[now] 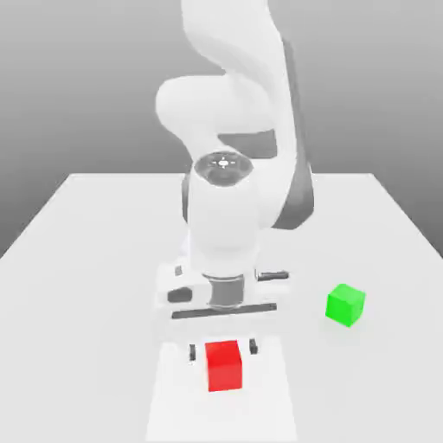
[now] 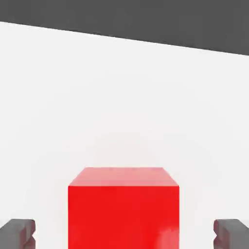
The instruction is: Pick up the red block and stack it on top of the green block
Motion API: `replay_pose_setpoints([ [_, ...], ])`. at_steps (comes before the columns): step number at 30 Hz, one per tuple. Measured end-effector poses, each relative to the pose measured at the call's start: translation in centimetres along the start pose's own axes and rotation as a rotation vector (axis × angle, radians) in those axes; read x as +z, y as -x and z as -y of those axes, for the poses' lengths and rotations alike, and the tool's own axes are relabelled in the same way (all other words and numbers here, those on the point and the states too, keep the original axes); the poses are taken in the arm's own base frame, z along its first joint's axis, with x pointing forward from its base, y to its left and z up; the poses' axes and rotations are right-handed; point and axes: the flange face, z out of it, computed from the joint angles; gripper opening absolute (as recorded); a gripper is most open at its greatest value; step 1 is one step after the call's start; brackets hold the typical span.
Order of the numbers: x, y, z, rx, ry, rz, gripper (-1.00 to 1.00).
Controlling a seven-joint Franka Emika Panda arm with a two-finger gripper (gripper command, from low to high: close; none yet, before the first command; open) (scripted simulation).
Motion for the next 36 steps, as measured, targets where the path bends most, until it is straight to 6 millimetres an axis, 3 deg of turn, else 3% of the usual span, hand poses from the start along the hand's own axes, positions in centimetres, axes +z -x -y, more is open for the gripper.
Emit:
replay_pose_setpoints([
  [7,-0.1,0.0,0.0,0.0,0.0,0.0,-1.0],
  [13,-5.6,0.0,0.1,-0.003,0.0,0.0,-1.0],
  [16,-7.4,5.9,4.5,-0.243,-0.013,0.01,-1.0],
  [18,-8.2,9.9,6.3,-0.405,-0.019,0.015,-1.0],
  [22,-9.5,18.3,8.3,-0.743,-0.019,0.015,-1.0],
  [25,-10.0,24.6,8.3,-1.005,-0.006,0.006,-1.0],
  [27,-9.2,26.2,8.2,-1.078,0.001,0.0,-1.0],
  [33,-4.6,26.7,8.2,-1.1,0.004,-0.003,-1.0],
  [34,-3.9,26.7,8.1,-1.1,0.003,-0.002,1.0],
  [36,-3.9,26.6,8.1,-1.095,0.003,-0.002,1.0],
])
